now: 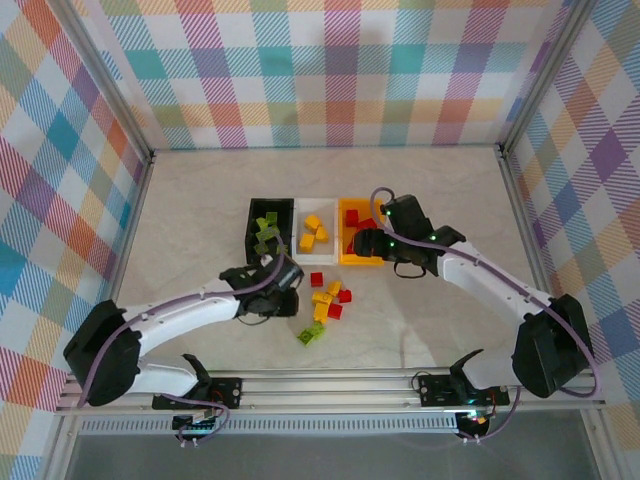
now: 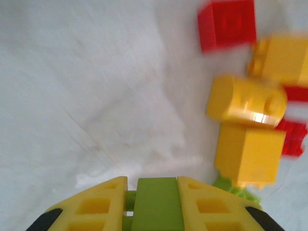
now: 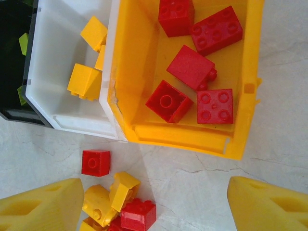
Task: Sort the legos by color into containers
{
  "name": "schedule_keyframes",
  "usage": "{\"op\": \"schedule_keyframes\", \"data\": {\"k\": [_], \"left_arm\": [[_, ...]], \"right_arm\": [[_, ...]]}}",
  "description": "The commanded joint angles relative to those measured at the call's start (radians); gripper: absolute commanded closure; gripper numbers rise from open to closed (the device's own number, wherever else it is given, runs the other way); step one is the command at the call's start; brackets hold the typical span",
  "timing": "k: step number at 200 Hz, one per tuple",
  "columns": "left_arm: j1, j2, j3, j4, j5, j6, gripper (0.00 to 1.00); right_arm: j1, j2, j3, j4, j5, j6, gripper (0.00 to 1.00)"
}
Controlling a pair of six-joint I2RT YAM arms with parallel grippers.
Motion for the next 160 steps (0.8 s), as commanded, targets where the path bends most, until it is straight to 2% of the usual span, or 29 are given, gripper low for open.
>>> {"op": "schedule_keyframes", "data": {"k": [1,31,110,131,155,160], "left_arm": [[0.113,-0.018,0.116,-0.061,-0.151,0.028,0.81],[0.213,0.094,0.26,0.001,-0.198,0.048,0.81],[0.335,0.469,0.595,-0.001,-0.283,0.06,0.78],[0.34,0.529,0.663,-0.022,-0.267,0.057,0.68],[0.334,0.513,0.681,-0.007,-0.224,0.059,0.46],[0.329,0.499,0.679,-0.003,-0.219,0.061,0.39]], "right_arm": [[0.0,-0.041,-0.023,0.013,0.013,0.02,0.21],[0.0,-0.063,-0.044,0.003,0.021,0.024,0.21],[0.0,-0.104,-0.1,0.0,-0.012,0.006,0.21],[0.0,-0.12,-0.122,0.01,-0.033,-0.002,0.21],[0.018,-0.119,-0.144,0.024,-0.048,0.013,0.2],[0.026,-0.114,-0.149,0.025,-0.045,0.018,0.2]]}}
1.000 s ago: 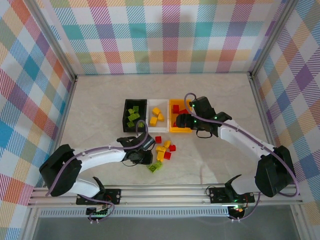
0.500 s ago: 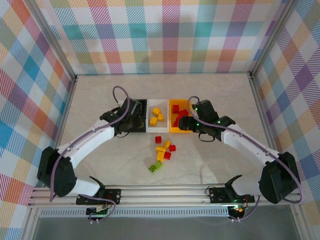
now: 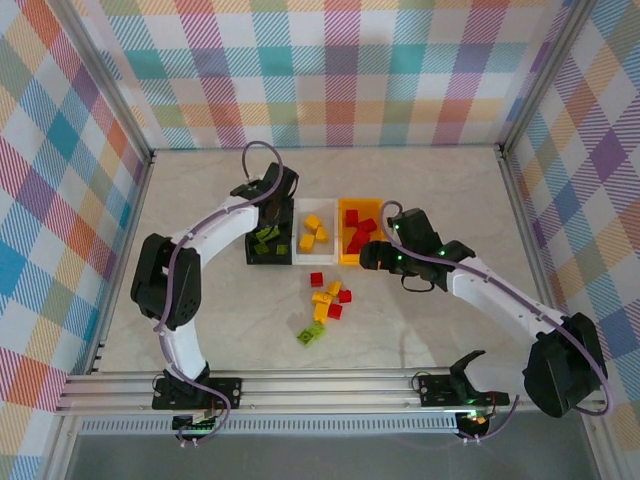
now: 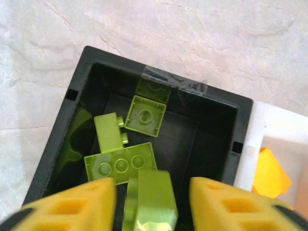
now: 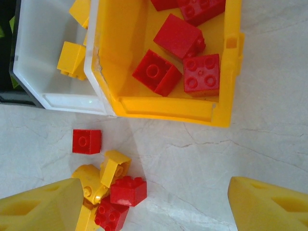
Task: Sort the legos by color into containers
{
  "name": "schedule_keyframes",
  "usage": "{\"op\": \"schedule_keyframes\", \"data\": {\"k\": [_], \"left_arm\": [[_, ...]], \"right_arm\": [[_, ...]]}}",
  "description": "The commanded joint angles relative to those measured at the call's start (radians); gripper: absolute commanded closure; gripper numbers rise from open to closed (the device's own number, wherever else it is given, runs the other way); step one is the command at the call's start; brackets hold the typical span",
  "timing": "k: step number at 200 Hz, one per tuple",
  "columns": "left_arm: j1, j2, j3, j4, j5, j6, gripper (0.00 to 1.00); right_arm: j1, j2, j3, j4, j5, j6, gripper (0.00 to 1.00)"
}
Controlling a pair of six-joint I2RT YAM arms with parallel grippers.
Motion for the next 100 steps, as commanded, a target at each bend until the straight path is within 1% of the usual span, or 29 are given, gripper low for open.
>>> {"op": "schedule_keyframes", "data": {"k": [1,11,19,45,49,71,100], "left_arm": [[-0.006,-0.041,0.038,-0.01,0.019,0.007,0.37],[-0.017,-0.076,0.033,-0.002,0.026,0.011,0.24],[-0.025,-0.108,0.027,0.003,0.038,0.011,0.17],[-0.066,-0.244,-0.032,0.041,0.113,0.005,0.04],[-0.074,-0.27,-0.046,0.048,0.123,0.006,0.0],[-0.121,-0.407,-0.154,0.078,0.16,-0.001,0.0],[-0.175,-0.581,-0.335,0.077,0.146,-0.029,0.0]], "right_arm": [[0.026,-0.009,-0.028,0.023,-0.022,0.002,0.2],[0.047,0.005,-0.035,0.032,-0.017,0.011,0.2],[0.065,0.019,-0.04,0.043,-0.015,0.023,0.2],[0.138,0.07,-0.047,0.078,0.003,0.054,0.2],[0.15,0.08,-0.046,0.082,0.01,0.057,0.2],[0.203,0.139,-0.042,0.106,0.044,0.088,0.19],[0.246,0.229,-0.019,0.132,0.076,0.134,0.2]]}}
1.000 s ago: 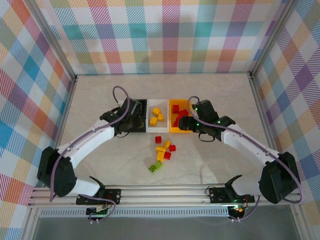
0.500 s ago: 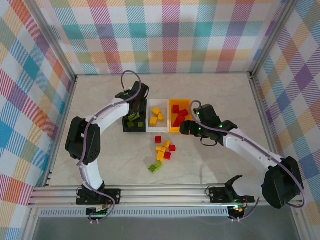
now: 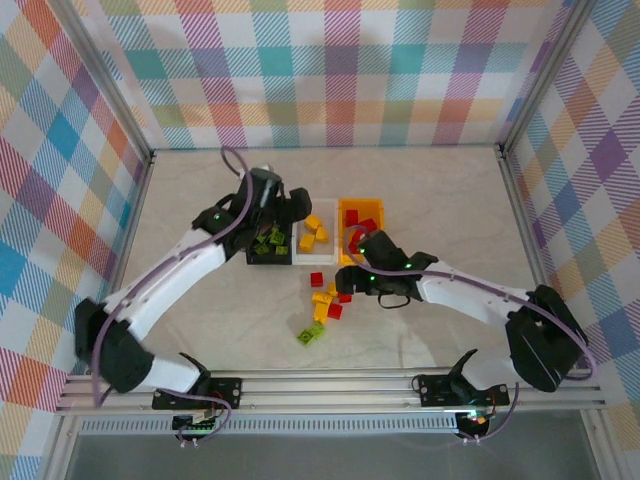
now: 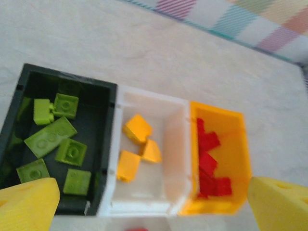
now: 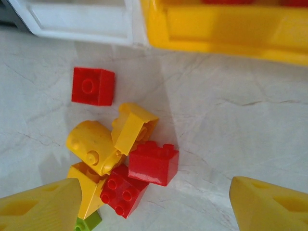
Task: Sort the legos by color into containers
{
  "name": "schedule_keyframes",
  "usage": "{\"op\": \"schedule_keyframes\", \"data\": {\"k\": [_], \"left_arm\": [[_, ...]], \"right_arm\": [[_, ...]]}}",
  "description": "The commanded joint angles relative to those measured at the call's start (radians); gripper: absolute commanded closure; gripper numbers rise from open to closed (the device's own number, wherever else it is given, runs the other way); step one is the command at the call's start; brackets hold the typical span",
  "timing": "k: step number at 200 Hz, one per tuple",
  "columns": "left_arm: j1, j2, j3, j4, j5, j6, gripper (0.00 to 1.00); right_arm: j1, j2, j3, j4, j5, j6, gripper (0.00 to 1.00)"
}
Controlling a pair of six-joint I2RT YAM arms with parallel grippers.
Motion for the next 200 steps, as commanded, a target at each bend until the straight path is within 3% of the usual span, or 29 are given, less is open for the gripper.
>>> {"op": "schedule_keyframes", "data": {"k": [1,58,104,165,184,200], "left_arm": [[-0.03,-0.105,-0.143,-0.007,0.018,-0.026,0.0],[-0.035,-0.365,-0.422,-0.084,0.013,-0.108,0.0],[-0.035,-0.412,-0.483,-0.13,-0.001,-0.113,0.0],[-0.035,-0.41,-0.503,-0.122,0.002,-0.117,0.0],[-0.035,-0.404,-0.504,-0.125,-0.001,-0.118,0.0],[-0.035,-0.403,-0.506,-0.128,-0.001,-0.119,0.0]], "right_arm": [[0.029,0.063,0.018,0.043,0.046,0.059,0.2],[0.067,0.188,0.078,-0.008,0.076,0.06,0.24],[0.069,0.24,0.089,-0.026,0.08,0.044,0.31],[0.069,0.243,0.065,-0.012,0.106,0.039,0.57],[0.069,0.24,0.06,-0.026,0.122,0.045,0.57],[0.069,0.227,0.051,-0.027,0.121,0.045,0.5]]}}
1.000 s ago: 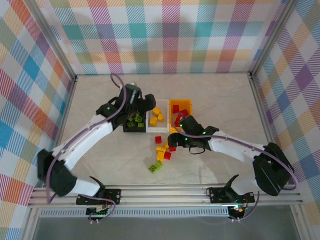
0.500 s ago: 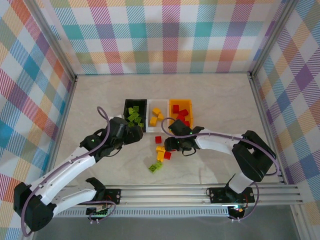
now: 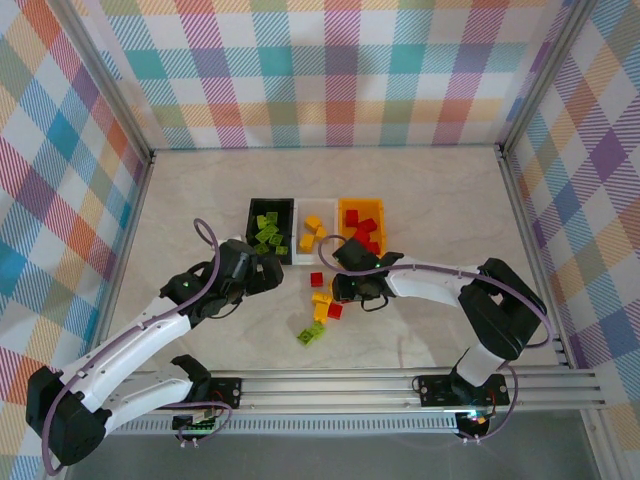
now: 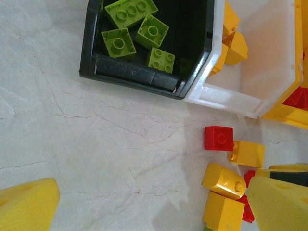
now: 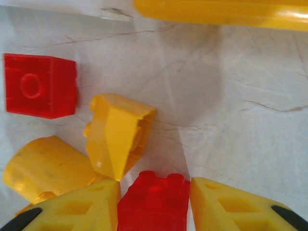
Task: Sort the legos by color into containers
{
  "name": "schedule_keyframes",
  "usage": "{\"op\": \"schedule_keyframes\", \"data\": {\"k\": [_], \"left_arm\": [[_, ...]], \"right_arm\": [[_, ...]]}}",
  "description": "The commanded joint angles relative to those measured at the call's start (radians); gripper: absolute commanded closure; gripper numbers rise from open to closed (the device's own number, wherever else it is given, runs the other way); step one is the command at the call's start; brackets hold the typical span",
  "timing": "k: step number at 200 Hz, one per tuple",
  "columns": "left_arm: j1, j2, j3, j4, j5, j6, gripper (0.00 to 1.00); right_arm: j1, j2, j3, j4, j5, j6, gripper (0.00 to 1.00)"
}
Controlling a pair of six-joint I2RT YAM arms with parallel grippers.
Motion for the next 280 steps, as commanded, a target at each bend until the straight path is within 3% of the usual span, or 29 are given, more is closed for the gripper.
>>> {"op": "schedule_keyframes", "data": {"k": [1,11,23,76,106,144,208,229,238,260,280], "left_arm": [[-0.003,-0.003,-0.012,-0.014,-0.013,-0.011,0.0],[-0.003,-0.005,-0.014,-0.015,-0.018,-0.012,0.0],[-0.003,-0.009,-0.017,-0.015,-0.024,-0.013,0.0],[-0.003,-0.007,-0.031,-0.006,-0.016,-0.016,0.0],[-0.003,-0.017,-0.037,-0.002,-0.017,-0.013,0.0],[-0.003,-0.016,-0.054,0.011,-0.009,-0.013,0.0],[-0.004,0.036,-0.074,0.064,0.074,0.011,0.0],[-0.01,0.072,-0.069,0.079,0.114,0.031,0.0],[-0.016,0.086,-0.066,0.083,0.125,0.038,0.0],[-0.038,0.119,-0.059,0.099,0.139,0.058,0.0],[-0.072,0.162,-0.048,0.131,0.146,0.072,0.0]], "right_arm": [[0.0,0.0,-0.023,-0.04,0.029,0.006,0.49],[0.0,-0.011,-0.032,-0.03,0.02,0.001,0.42],[0.0,-0.022,-0.04,-0.018,0.0,-0.011,0.42],[-0.002,-0.03,-0.086,0.001,0.023,0.001,0.59],[-0.011,-0.114,-0.073,-0.028,0.06,-0.03,0.69],[-0.138,-0.225,0.029,-0.102,0.053,-0.11,0.73],[-0.317,0.073,0.38,-0.137,-0.014,-0.191,0.71],[-0.335,0.165,0.483,-0.165,-0.013,-0.199,0.64],[-0.339,0.188,0.515,-0.173,-0.011,-0.203,0.58],[-0.339,0.187,0.554,-0.185,-0.028,-0.208,0.31],[-0.337,0.121,0.527,-0.166,-0.057,-0.208,0.23]]}}
